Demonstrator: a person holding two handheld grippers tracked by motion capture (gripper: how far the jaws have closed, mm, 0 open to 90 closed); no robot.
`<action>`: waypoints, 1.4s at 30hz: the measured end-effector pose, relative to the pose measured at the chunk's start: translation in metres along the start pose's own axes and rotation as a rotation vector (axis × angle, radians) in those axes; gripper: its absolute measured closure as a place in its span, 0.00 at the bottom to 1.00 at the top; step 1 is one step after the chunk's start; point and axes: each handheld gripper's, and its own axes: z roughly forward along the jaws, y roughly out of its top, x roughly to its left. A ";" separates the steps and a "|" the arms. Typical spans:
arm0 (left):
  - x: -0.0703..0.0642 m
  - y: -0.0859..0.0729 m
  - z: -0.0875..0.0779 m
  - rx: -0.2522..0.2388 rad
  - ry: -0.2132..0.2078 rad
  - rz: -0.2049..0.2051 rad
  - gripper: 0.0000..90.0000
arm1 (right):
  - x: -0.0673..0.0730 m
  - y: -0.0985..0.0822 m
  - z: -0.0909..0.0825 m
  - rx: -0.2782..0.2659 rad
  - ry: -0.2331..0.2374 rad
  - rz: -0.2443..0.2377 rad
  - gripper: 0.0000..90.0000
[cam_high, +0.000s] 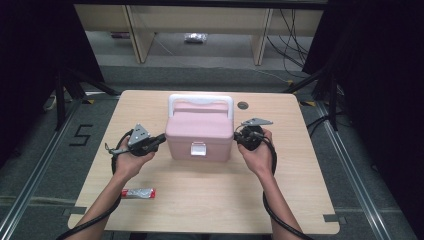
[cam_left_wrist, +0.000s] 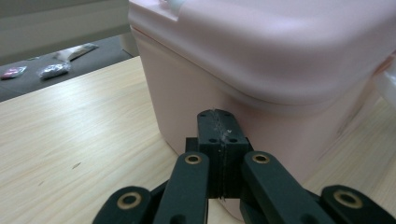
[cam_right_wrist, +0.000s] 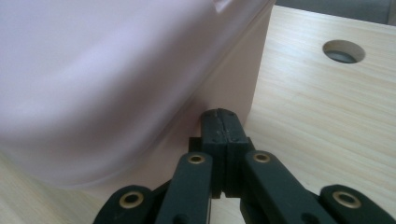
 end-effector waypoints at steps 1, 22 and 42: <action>0.000 0.000 0.000 0.000 0.000 0.000 1.00 | 0.002 0.001 0.001 0.001 0.002 0.003 1.00; 0.034 -0.016 -0.043 0.018 0.078 0.003 1.00 | 0.051 0.011 0.023 0.033 0.071 -0.059 1.00; 0.040 -0.025 -0.064 0.027 0.133 -0.017 1.00 | 0.069 0.013 0.033 0.036 0.117 -0.115 1.00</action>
